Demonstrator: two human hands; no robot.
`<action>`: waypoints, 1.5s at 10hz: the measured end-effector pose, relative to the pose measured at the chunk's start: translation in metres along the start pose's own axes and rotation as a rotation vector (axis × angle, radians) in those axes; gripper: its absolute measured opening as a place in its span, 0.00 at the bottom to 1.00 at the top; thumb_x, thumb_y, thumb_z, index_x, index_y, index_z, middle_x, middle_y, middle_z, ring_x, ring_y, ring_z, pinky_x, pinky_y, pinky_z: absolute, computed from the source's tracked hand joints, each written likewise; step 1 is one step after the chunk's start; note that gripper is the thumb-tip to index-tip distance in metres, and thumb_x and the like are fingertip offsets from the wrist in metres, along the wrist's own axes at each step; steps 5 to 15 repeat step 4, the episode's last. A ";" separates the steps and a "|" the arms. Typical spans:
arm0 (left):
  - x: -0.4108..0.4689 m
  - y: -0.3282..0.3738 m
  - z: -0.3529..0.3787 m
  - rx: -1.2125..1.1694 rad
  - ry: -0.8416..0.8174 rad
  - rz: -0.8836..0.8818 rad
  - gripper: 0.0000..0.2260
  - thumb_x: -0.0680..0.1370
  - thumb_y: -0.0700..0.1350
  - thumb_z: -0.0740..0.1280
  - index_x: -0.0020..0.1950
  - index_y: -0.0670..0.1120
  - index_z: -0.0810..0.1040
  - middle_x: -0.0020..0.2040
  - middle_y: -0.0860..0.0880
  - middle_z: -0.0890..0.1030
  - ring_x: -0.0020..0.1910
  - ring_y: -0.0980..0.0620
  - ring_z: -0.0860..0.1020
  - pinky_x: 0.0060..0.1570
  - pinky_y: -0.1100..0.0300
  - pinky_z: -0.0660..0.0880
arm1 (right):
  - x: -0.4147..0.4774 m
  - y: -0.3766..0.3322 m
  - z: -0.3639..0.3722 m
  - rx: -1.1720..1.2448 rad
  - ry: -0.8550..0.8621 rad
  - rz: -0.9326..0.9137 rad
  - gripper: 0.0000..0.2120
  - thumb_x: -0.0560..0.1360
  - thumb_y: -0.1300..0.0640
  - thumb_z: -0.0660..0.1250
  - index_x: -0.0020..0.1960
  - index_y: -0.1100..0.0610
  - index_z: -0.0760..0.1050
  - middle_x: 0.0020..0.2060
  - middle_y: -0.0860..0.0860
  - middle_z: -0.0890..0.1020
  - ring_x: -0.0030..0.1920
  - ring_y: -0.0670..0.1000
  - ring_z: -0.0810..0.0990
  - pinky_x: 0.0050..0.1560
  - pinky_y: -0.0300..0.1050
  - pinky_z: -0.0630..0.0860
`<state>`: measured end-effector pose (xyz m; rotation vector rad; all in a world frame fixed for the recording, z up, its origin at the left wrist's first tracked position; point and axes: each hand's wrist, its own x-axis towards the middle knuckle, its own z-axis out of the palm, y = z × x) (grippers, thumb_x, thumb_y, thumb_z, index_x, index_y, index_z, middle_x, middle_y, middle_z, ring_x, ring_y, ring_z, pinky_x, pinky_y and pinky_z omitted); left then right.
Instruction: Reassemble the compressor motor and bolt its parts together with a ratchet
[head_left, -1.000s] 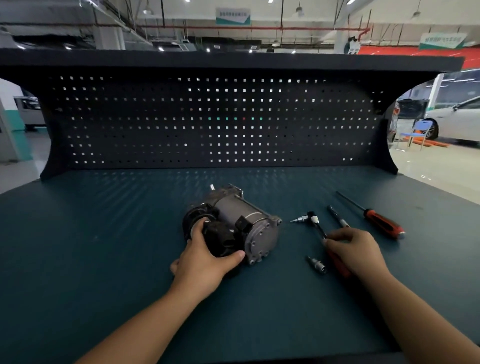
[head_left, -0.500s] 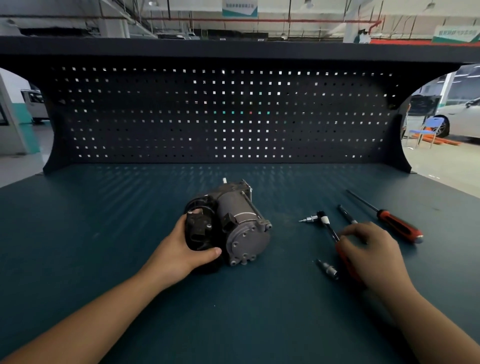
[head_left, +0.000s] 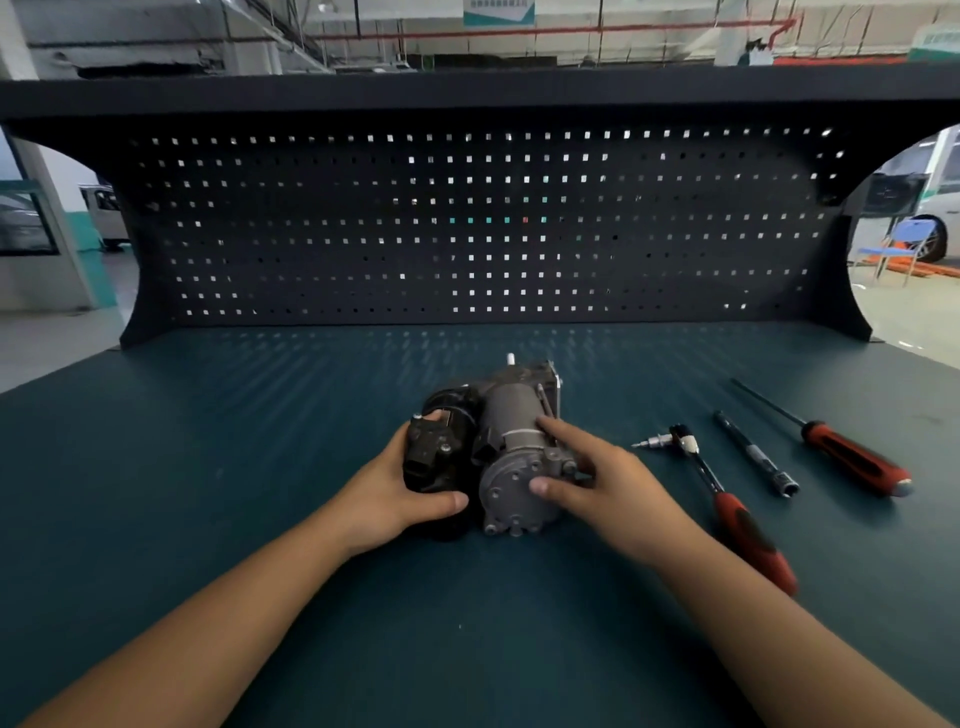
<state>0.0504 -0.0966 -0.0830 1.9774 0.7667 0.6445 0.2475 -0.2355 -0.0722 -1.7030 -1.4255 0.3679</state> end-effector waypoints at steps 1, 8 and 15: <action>0.008 -0.001 0.002 -0.004 -0.003 0.012 0.38 0.69 0.39 0.75 0.73 0.57 0.59 0.56 0.64 0.74 0.50 0.76 0.71 0.47 0.81 0.66 | 0.000 0.001 -0.002 -0.005 0.012 -0.007 0.31 0.73 0.53 0.71 0.73 0.44 0.63 0.72 0.47 0.67 0.71 0.45 0.66 0.71 0.45 0.64; 0.000 0.008 0.008 0.136 0.019 -0.093 0.48 0.71 0.55 0.73 0.77 0.54 0.39 0.70 0.57 0.67 0.68 0.55 0.68 0.61 0.70 0.65 | -0.010 -0.006 -0.001 -0.089 0.176 -0.092 0.25 0.74 0.56 0.70 0.70 0.50 0.69 0.67 0.46 0.71 0.69 0.45 0.67 0.67 0.34 0.61; 0.000 0.008 0.008 0.136 0.019 -0.093 0.48 0.71 0.55 0.73 0.77 0.54 0.39 0.70 0.57 0.67 0.68 0.55 0.68 0.61 0.70 0.65 | -0.010 -0.006 -0.001 -0.089 0.176 -0.092 0.25 0.74 0.56 0.70 0.70 0.50 0.69 0.67 0.46 0.71 0.69 0.45 0.67 0.67 0.34 0.61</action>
